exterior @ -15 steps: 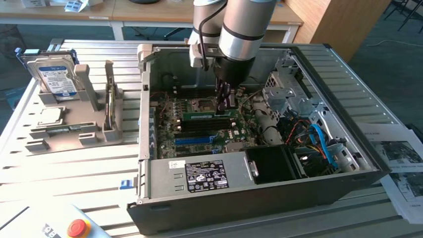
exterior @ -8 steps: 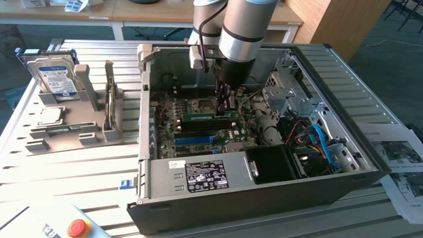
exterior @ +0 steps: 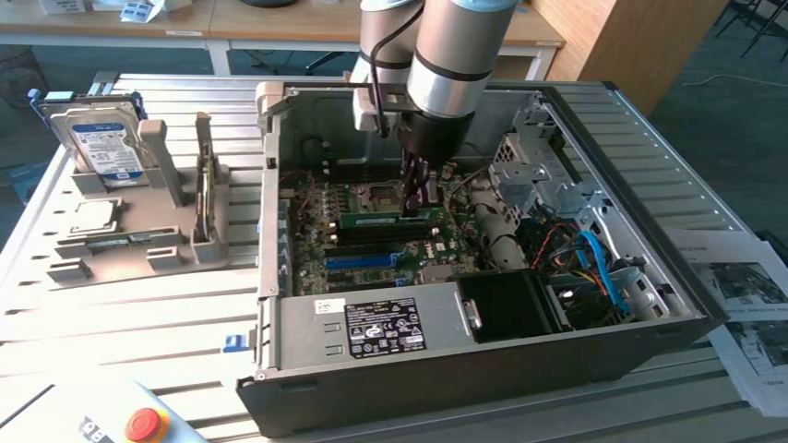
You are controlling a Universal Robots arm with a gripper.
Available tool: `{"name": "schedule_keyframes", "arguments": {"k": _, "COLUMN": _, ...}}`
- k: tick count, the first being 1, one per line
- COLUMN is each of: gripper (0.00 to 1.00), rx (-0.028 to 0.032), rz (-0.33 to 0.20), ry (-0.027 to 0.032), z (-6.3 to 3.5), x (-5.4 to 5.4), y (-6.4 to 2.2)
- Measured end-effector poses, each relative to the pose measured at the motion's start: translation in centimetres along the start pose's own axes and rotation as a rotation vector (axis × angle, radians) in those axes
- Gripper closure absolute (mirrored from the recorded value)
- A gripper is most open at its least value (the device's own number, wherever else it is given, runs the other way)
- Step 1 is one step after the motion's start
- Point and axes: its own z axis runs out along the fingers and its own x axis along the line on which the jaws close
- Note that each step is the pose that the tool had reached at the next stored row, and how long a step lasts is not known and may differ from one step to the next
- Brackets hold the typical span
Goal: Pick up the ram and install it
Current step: 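Insert the ram into the slot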
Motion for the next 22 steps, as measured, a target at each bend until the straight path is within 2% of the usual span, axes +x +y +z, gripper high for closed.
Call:
{"name": "schedule_keyframes", "arguments": {"k": 15, "gripper": 0.88, "rx": 0.0002, "rz": 0.0, "ry": -0.0001, "z": 1.16, "x": 0.0, "y": -0.05}}
{"name": "schedule_keyframes", "arguments": {"k": 22, "gripper": 0.88, "rx": 0.0002, "rz": 0.0, "ry": 0.0, "z": 1.2, "x": 0.0, "y": -0.05}}
